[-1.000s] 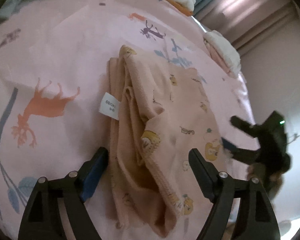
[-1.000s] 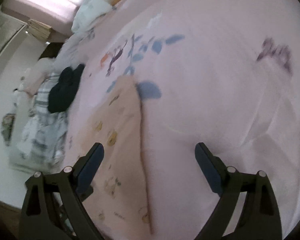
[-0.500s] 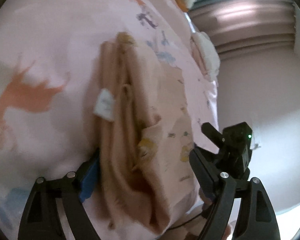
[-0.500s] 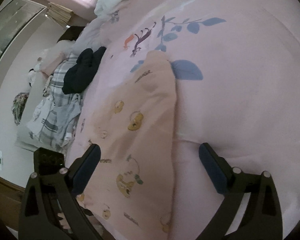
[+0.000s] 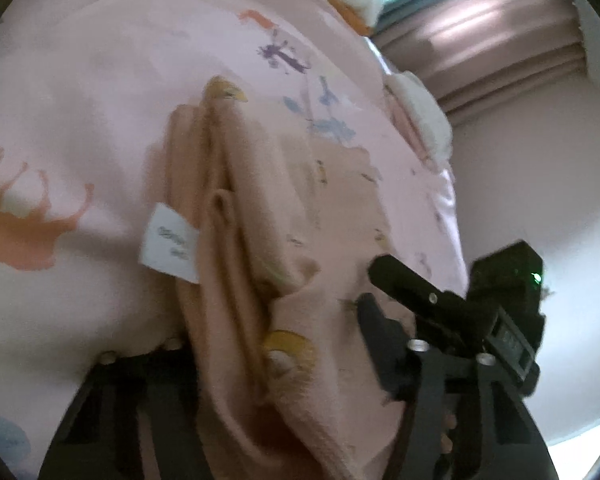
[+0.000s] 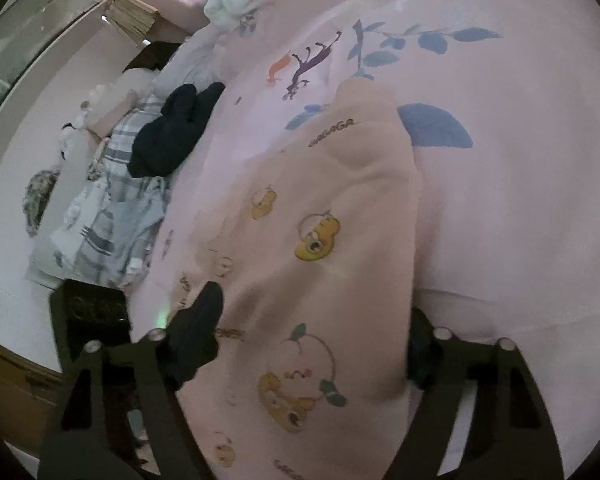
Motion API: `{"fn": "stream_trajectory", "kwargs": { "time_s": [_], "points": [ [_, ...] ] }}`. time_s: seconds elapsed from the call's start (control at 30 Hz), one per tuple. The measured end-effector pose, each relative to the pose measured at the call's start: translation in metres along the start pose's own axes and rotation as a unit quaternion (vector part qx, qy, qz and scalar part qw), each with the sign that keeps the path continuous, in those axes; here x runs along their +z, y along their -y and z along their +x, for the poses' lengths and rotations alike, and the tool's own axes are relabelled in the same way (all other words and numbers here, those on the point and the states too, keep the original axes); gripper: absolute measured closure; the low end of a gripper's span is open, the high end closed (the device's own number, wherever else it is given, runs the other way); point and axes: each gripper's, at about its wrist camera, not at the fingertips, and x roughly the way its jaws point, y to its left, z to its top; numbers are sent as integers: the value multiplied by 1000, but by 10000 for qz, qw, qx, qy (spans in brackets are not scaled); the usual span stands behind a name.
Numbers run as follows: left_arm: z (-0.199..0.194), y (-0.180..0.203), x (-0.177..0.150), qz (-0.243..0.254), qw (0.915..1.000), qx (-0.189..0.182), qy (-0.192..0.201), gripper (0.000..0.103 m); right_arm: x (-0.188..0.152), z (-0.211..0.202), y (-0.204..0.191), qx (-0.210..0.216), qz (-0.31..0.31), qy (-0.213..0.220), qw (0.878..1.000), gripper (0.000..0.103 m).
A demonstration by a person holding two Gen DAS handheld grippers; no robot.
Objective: Fold small clothes
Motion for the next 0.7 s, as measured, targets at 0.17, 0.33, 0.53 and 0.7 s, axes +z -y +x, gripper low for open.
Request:
{"fn": "stream_trajectory", "kwargs": {
  "time_s": [0.17, 0.33, 0.53, 0.7],
  "points": [
    [-3, -13, -1, -184, 9998, 31, 66, 62, 0, -2, 10, -246, 8, 41, 9997, 50],
    [-1, 2, -9, 328, 9973, 564, 344, 67, -5, 0, 6, -618, -217, 230, 9976, 63],
    [2, 14, -15, 723, 9896, 1088, 607, 67, -7, 3, -1, -970, -438, 386, 9936, 67],
    [2, 15, -16, 619, 9908, 1015, 652, 69, -7, 2, 1, -965, -458, 454, 9932, 68]
  ]
}}
